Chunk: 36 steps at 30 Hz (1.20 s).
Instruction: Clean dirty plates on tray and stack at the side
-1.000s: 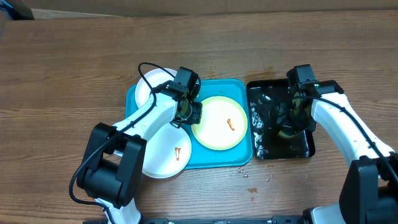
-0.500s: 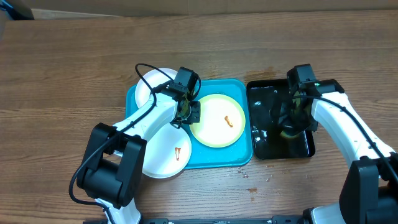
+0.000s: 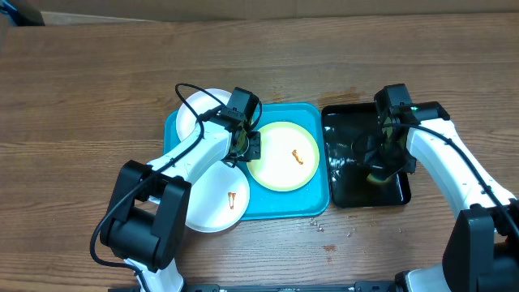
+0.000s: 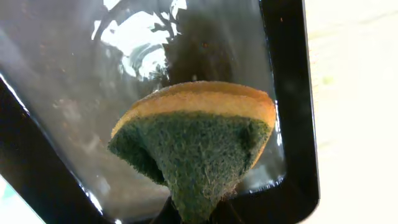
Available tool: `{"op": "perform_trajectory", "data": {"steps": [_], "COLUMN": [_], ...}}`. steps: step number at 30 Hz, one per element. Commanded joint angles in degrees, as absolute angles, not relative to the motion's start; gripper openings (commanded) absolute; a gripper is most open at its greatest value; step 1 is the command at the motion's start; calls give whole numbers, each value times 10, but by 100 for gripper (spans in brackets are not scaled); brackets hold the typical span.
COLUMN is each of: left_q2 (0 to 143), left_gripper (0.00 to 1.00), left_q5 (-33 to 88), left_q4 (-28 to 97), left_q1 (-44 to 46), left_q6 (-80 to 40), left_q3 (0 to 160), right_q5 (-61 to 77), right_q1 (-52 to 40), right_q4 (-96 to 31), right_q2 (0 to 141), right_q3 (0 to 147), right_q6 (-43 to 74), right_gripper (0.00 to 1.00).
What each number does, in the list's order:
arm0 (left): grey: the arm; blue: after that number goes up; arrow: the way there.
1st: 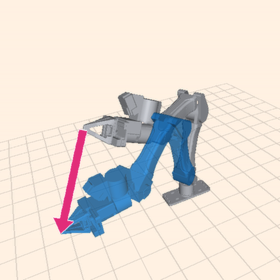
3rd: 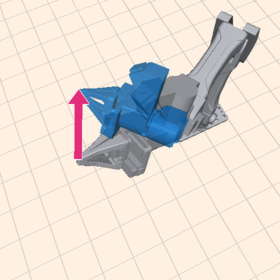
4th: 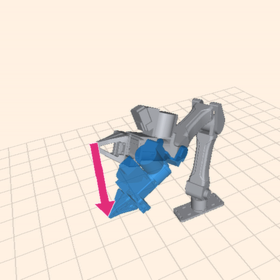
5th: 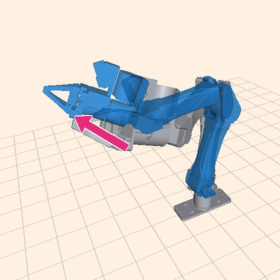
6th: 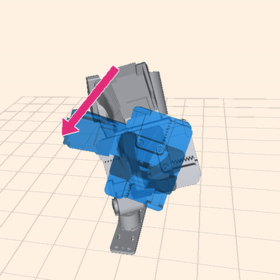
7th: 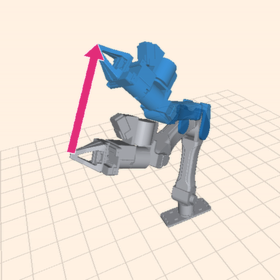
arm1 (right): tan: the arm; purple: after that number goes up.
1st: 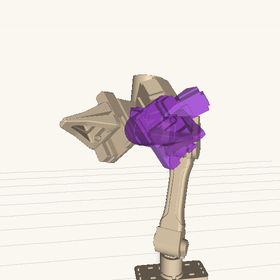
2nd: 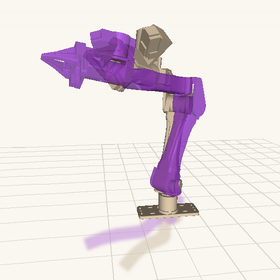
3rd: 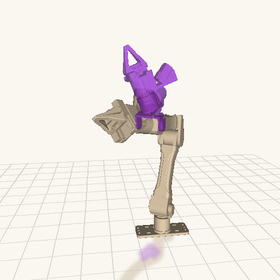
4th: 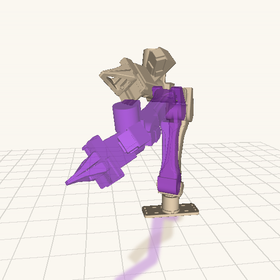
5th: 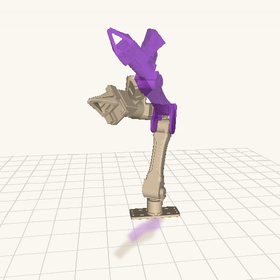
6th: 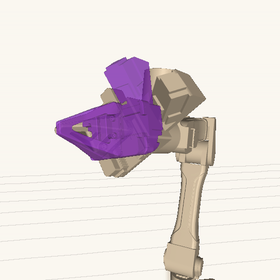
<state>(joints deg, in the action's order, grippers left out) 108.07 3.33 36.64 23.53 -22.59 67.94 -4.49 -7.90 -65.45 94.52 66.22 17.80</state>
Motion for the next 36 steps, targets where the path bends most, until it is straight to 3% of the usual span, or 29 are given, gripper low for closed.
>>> {"op": "perform_trajectory", "data": {"steps": [1,11,19,22,26,36], "left_q2": [1086,1086,1086,1086,1086,1086], "left_gripper": [4,4,4,4,4,4], "left_q5": [6,7,11,11,11,11], "left_q4": [372,372,372,372,372,372], "left_q1": [234,234,234,234,234,234], "left_q6": [-241,-245,-245,-245,-245,-245], "left_q3": [678,678,678,678,678,678], "right_q5": [-49,-53,241,286,248,-83], "right_q1": [-77,-77,-81,-103,-168,-336], "right_q4": [-670,-677,-610,-564,-516,-461], "right_q2": [942,942,942,942,943,988], "right_q3": [686,693,712,712,712,707], "right_q6": [180,191,115,115,116,183], "right_gripper": [4,4,4,4,4,4]}}
